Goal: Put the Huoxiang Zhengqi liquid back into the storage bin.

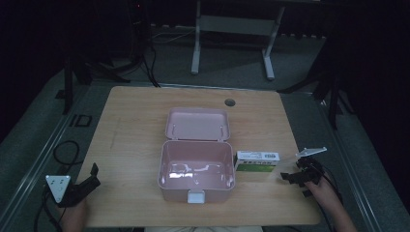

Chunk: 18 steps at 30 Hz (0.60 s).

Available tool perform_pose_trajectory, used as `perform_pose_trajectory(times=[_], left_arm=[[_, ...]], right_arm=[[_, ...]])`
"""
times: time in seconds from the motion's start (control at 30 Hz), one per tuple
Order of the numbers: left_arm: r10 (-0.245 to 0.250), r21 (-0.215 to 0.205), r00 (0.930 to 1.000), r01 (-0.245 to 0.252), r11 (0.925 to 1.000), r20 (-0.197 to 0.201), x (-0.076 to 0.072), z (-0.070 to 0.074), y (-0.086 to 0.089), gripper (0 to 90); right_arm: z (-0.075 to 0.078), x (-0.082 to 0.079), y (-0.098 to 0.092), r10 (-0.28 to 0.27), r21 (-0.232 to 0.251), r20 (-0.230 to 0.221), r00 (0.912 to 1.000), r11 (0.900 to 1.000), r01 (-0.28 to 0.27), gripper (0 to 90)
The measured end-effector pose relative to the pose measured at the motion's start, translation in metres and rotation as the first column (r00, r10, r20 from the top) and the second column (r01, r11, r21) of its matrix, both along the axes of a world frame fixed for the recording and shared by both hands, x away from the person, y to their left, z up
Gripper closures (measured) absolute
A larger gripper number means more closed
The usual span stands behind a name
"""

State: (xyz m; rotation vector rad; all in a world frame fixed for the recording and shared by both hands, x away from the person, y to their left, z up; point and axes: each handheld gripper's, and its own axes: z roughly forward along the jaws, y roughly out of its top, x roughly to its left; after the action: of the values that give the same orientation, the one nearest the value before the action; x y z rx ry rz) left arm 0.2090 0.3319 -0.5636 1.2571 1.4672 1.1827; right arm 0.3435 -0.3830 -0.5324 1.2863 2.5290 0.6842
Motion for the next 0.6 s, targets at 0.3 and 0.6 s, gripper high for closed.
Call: perform_pose_trajectory(times=[0.3, 0.6], left_arm=[[-0.003, -0.001, 1.0, 0.003, 1.0, -0.003, 0.0, 0.0, 0.0, 2.7], [-0.003, -0.003, 1.0, 0.003, 1.0, -0.004, 0.0, 0.0, 0.0, 2.7]], right_arm=[[0.004, -0.005, 0.011, 0.155, -0.105, -0.141, 0.9778, 0.98, -0.171, 10.5], [0.008, -0.009, 0.02, 0.244, -0.175, -0.257, 0.9352, 0.94, -0.293, 10.5]])
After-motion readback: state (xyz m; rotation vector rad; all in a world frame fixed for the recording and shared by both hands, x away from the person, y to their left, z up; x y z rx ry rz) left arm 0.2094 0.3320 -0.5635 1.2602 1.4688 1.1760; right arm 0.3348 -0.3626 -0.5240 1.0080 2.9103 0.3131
